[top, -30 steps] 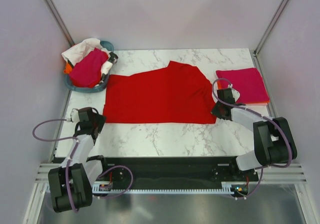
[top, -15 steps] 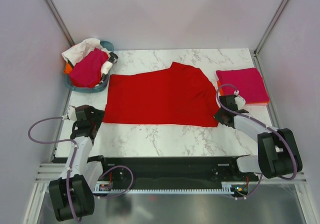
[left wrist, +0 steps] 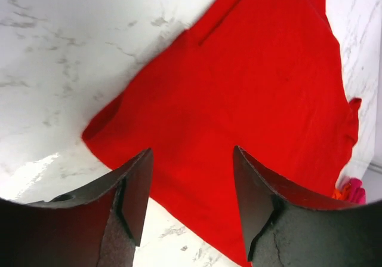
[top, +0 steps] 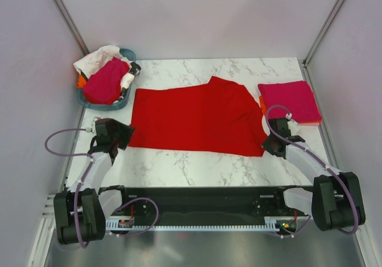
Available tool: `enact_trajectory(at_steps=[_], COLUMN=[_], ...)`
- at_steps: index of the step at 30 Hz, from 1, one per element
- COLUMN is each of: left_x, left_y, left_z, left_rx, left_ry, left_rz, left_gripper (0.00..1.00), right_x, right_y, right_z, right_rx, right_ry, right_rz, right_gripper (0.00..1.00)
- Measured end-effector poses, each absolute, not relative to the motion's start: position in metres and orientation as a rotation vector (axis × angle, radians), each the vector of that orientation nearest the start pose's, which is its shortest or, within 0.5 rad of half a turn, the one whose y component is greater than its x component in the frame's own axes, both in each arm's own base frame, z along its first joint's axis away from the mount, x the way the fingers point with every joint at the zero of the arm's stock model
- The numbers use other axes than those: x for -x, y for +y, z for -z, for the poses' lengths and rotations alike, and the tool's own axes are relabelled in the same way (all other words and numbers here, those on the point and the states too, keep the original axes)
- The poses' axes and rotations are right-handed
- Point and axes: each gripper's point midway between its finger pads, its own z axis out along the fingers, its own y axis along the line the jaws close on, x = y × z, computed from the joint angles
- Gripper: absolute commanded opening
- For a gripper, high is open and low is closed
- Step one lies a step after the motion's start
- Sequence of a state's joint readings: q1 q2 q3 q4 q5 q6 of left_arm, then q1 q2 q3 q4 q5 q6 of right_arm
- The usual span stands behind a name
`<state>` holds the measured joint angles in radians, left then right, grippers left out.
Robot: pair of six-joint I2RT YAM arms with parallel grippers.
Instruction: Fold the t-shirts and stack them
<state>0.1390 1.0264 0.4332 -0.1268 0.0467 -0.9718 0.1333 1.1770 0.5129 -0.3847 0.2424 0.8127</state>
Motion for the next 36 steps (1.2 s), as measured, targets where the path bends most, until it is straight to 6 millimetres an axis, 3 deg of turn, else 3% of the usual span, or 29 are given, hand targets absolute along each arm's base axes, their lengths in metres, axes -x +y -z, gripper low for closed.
enact_trajectory(at_steps=[8, 11, 15, 20, 23, 30, 36], left_x=[-0.299, -0.293, -0.277, -0.281, -0.277, -0.277, -0.290], left_y=[-0.008, -0.005, -0.001, 0.003, 0.009, 0.020, 0.012], left_z=[-0.072, -0.060, -0.028, -0.029, -0.036, -0.087, -0.087], left_rx=[1.207, 1.238, 1.306, 1.310, 1.308, 1.242, 1.224], left_ry=[1.989, 1.987, 2.049, 2.030, 1.994, 1.811, 1.913], left_rz=[0.504, 0.479, 0.399, 0.385, 0.353, 0.367, 0.361], left_gripper=[0.54, 0.54, 0.54, 0.51, 0.51, 0.52, 0.51], right_x=[-0.272, -0.283, -0.297, -0.305, -0.307, -0.304, -0.286], right_y=[0.025, 0.031, 0.044, 0.058, 0.066, 0.086, 0.088], right_z=[-0.051, -0.064, -0.079, -0.088, -0.089, -0.071, -0.044], right_rx=[-0.856, -0.808, -0.743, -0.680, -0.645, -0.578, -0.573], right_ry=[2.362, 2.346, 2.335, 2.338, 2.349, 2.425, 2.482], right_rz=[-0.067, -0.085, -0.115, -0.145, -0.154, -0.146, -0.126], right_gripper=[0.00, 0.00, 0.00, 0.00, 0.00, 0.00, 0.00])
